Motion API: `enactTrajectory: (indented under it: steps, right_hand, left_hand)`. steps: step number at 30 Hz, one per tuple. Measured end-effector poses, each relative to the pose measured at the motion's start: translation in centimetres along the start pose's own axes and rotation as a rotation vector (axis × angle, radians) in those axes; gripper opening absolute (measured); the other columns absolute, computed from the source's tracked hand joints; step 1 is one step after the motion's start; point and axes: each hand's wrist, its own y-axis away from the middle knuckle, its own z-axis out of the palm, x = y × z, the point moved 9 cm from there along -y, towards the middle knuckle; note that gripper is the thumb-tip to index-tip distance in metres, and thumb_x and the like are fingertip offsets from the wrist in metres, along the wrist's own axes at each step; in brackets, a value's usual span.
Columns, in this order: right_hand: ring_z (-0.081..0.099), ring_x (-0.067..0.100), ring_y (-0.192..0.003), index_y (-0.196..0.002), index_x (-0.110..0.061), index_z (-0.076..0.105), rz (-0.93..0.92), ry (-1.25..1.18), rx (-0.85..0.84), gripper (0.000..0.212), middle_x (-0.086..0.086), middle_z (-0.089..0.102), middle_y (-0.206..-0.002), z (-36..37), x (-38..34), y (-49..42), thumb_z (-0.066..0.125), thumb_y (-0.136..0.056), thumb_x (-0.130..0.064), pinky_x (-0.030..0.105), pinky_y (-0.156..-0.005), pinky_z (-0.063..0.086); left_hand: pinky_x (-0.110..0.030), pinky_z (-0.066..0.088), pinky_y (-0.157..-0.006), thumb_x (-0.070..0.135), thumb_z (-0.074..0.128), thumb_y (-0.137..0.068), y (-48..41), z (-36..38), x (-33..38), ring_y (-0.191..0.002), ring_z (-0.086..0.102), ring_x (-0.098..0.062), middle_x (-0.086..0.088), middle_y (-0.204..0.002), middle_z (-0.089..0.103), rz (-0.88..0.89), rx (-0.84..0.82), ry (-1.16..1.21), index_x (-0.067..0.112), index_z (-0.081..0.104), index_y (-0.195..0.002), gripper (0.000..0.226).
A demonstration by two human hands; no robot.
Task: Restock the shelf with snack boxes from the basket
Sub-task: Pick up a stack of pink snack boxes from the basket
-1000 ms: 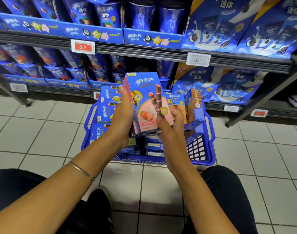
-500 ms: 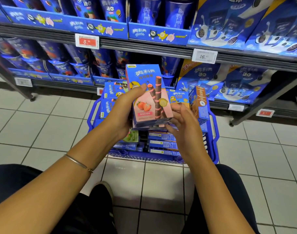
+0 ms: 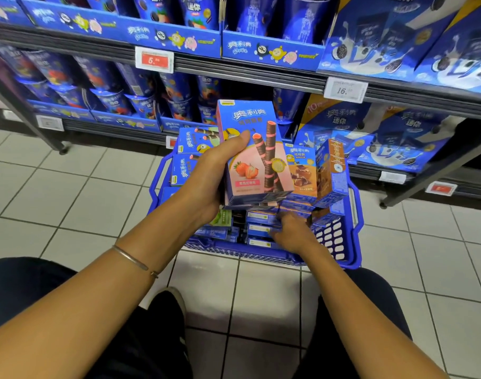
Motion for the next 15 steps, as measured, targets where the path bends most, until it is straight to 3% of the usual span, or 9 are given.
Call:
enactTrajectory:
  steps: [3,6,10,15]
  right_hand:
    - [0.039,0.035,-0.133,-0.138,-0.008,0.05,-0.015,0.15,0.009,0.052,0.012,0.044,-0.139,0.6,-0.2,-0.6,0.062,-0.096,-0.036,0.046,-0.106,0.043]
    - [0.04,0.036,-0.132,-0.139,-0.008,0.048,-0.011,0.2,0.011,0.052,0.012,0.041,-0.137,0.7,-0.3,-0.7,0.06,-0.097,-0.036,0.047,-0.103,0.044]
    - [0.043,0.035,-0.13,-0.138,-0.007,0.048,0.003,0.263,0.007,0.051,0.012,0.039,-0.138,0.7,-0.5,-0.8,0.062,-0.094,-0.03,0.049,-0.099,0.047]
    - [0.044,0.034,-0.13,-0.139,-0.013,0.048,0.034,0.345,-0.032,0.053,0.009,0.037,-0.143,0.9,-0.4,-1.0,0.064,-0.093,-0.032,0.051,-0.095,0.049]
  left_hand:
    - [-0.039,0.067,-0.074,0.039,0.064,-0.102,0.3,-0.1,0.1,-0.089,0.08,-0.026,-0.003,-0.101,0.082,0.006,0.011,0.003,0.029,0.083,-0.08,0.031]
    - [-0.042,0.067,-0.081,0.04,0.064,-0.103,0.5,-0.1,-0.1,-0.097,0.08,-0.029,-0.006,-0.109,0.082,-0.008,0.019,0.004,0.028,0.085,-0.084,0.031]
    - [-0.035,0.065,-0.071,0.042,0.063,-0.103,1.0,0.1,-0.1,-0.091,0.081,-0.024,-0.002,-0.103,0.083,-0.022,0.01,0.011,0.031,0.086,-0.082,0.033]
    - [-0.034,0.065,-0.07,0.042,0.064,-0.102,1.3,0.0,-0.1,-0.091,0.081,-0.023,0.0,-0.102,0.083,-0.005,0.008,-0.026,0.033,0.086,-0.082,0.031]
